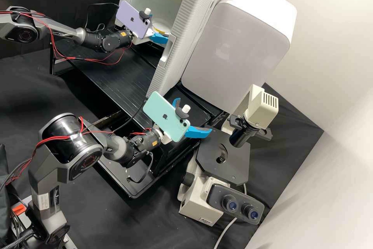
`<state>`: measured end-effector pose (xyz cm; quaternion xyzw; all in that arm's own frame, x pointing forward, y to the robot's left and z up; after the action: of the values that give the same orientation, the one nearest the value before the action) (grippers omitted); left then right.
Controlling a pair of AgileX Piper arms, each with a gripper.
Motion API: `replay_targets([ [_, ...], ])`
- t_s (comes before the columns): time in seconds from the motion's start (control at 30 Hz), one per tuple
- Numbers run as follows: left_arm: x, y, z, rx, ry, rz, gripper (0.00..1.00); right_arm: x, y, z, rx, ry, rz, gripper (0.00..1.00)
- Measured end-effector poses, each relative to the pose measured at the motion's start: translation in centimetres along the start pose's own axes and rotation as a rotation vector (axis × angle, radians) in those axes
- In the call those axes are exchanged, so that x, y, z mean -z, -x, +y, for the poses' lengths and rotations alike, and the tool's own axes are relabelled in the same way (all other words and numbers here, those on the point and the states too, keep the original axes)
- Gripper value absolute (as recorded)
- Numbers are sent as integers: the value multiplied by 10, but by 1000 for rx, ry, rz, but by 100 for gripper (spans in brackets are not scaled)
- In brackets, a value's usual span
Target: Take the petri dish out of the incubator
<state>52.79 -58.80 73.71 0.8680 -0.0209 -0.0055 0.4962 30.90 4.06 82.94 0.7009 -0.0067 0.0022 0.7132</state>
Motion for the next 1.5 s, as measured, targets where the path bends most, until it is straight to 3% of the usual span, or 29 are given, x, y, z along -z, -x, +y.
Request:
replay_targets([
  [1.17, 3, -13, 11, 9, -2, 103, 100, 0, 0, 0, 0, 0, 0, 100],
  [1.2, 3, -13, 11, 8, -2, 102, 0, 0, 0, 0, 0, 0, 0, 100],
  [1.5, 2, -13, 12, 4, -1, 99, 0, 0, 0, 0, 0, 0, 0, 100],
])
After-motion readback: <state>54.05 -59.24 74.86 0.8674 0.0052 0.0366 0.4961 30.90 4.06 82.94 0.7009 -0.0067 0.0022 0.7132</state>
